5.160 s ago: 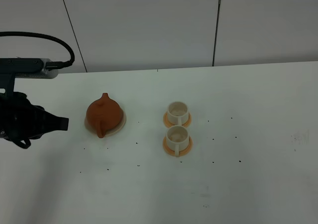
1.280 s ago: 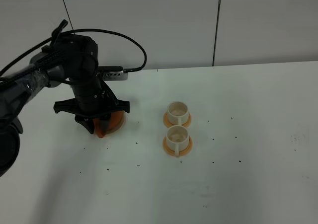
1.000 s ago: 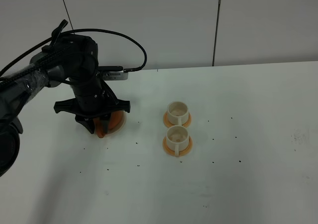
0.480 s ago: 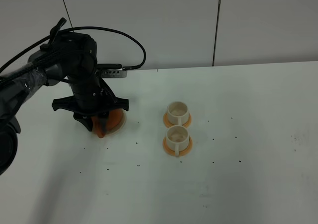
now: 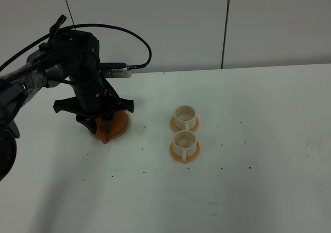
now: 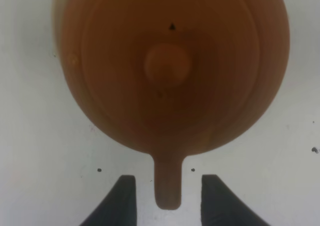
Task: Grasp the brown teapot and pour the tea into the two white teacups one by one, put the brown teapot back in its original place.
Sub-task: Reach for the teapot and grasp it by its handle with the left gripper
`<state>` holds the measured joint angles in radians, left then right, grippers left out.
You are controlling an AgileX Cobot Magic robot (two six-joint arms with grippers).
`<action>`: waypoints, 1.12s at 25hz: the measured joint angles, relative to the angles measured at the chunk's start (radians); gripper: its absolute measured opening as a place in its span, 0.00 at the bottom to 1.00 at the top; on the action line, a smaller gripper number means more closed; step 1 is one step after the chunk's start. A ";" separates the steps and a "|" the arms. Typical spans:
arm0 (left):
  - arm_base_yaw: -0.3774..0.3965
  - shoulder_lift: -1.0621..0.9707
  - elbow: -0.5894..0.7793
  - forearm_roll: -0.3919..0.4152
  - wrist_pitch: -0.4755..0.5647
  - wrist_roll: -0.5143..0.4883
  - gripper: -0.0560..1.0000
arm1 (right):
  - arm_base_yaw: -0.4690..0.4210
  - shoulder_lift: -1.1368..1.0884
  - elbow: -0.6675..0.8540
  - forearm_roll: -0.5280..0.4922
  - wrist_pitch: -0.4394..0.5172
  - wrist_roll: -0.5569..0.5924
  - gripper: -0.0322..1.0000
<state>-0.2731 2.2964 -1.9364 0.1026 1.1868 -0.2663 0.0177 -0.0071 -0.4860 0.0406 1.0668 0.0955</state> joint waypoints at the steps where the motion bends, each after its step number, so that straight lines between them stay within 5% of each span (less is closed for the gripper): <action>1: 0.000 0.000 0.000 0.000 0.000 0.000 0.41 | 0.000 0.000 0.000 0.000 0.000 0.000 0.19; 28: 0.000 0.023 -0.001 0.015 -0.017 0.000 0.41 | 0.000 0.000 0.000 0.000 0.000 0.000 0.22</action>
<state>-0.2731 2.3198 -1.9374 0.1179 1.1696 -0.2661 0.0177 -0.0071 -0.4860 0.0406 1.0668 0.0955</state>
